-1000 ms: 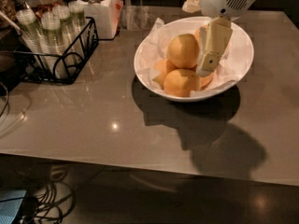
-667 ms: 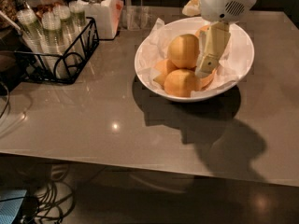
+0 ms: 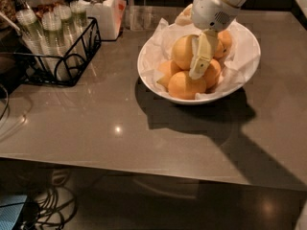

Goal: Pick orange from white bowl

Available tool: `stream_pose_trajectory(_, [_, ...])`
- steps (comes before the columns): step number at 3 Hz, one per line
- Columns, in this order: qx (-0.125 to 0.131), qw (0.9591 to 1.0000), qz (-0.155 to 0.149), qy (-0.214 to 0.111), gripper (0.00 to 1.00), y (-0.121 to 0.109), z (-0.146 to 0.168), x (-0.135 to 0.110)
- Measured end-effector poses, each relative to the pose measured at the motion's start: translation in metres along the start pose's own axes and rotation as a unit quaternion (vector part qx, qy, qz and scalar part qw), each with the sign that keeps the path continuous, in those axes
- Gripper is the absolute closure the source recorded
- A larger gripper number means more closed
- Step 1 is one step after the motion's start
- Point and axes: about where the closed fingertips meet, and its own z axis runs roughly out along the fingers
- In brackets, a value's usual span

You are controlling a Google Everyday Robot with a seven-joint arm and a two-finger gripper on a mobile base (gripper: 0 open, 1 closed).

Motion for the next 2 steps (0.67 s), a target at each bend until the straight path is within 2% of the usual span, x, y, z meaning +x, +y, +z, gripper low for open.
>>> stream_pose_trajectory(1, [-0.014,0.9999,0.004,0.005,0.0,-0.0082,0.0149,0.0132])
stream_pose_trajectory(2, [-0.014,0.9999,0.005,0.005,0.11,-0.0085,0.0155,0.0136])
